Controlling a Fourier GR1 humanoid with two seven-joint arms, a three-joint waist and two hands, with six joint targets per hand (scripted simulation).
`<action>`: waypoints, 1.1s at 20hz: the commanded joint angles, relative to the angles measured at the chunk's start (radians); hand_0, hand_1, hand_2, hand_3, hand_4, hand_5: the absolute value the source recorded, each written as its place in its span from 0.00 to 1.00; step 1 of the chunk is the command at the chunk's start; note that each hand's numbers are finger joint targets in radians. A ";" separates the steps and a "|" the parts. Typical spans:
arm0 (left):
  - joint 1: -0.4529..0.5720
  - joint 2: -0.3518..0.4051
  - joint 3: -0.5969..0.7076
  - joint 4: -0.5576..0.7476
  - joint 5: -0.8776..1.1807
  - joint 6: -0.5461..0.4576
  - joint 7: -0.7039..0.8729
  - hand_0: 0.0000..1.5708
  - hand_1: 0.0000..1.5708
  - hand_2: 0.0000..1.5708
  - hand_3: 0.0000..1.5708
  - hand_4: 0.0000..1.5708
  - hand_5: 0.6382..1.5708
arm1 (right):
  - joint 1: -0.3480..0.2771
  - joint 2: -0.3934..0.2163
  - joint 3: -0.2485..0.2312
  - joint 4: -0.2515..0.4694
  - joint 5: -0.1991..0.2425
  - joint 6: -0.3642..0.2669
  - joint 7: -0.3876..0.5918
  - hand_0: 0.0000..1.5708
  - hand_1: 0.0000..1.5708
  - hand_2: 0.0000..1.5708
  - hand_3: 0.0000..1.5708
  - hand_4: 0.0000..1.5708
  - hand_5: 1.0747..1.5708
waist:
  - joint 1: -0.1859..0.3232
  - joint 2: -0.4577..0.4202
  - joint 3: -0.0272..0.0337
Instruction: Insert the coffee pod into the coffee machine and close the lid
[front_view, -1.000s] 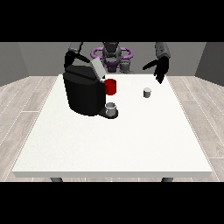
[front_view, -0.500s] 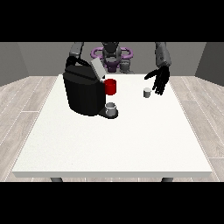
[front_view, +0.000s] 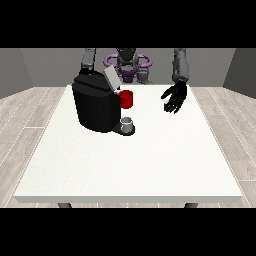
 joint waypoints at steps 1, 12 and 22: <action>-0.053 0.016 -0.007 0.056 -0.068 0.064 -0.084 0.68 0.68 0.70 0.58 0.29 1.00 | -0.074 -0.028 -0.034 0.018 -0.003 0.008 0.021 0.00 0.00 0.00 0.00 0.00 1.00 | 0.005 0.033 -0.0002; -0.104 0.065 -0.103 0.156 -0.255 0.000 -0.010 0.48 0.48 0.59 0.49 0.22 1.00 | -0.071 -0.039 -0.070 0.135 -0.040 0.047 -0.078 0.00 0.00 0.00 0.00 0.00 1.00 | -0.006 0.034 0.0007; -0.111 0.017 -0.058 0.284 -0.295 0.064 -0.158 0.73 0.73 0.80 0.74 0.30 1.00 | -0.015 -0.021 -0.046 0.153 -0.035 0.029 -0.060 0.00 0.00 0.00 0.00 0.00 1.00 | 0.008 -0.028 -0.0001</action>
